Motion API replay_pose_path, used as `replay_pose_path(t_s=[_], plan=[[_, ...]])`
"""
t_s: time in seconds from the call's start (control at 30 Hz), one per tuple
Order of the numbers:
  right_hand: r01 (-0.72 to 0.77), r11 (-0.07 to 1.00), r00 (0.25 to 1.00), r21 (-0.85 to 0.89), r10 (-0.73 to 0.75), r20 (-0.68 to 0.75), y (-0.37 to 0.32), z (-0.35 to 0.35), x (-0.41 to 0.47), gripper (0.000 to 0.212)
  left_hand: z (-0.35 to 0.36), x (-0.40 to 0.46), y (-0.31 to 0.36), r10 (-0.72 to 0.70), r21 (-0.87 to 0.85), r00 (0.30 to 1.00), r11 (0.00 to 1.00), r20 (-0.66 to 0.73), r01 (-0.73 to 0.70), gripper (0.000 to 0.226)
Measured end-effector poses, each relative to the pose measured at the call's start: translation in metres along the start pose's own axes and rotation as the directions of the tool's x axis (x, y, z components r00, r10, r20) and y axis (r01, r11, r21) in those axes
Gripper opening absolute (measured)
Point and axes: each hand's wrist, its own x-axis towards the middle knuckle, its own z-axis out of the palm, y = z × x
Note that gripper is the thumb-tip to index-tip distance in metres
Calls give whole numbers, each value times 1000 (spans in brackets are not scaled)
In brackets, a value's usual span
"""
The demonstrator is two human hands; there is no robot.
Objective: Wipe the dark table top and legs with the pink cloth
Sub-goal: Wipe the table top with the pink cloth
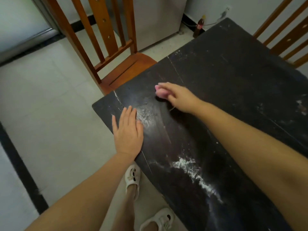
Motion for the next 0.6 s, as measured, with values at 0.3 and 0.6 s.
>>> replay_pose_path(t_s=[0.3,0.6], plan=[[101,986,919,129,-143,369,-10,34,-196,42,-2,-4,0,-25,-128,999,992,-49,18,64],[355,935,903,-16,-339,263,-62,82,-111,27,-18,3,5,-165,-483,986,862,26,157,43]])
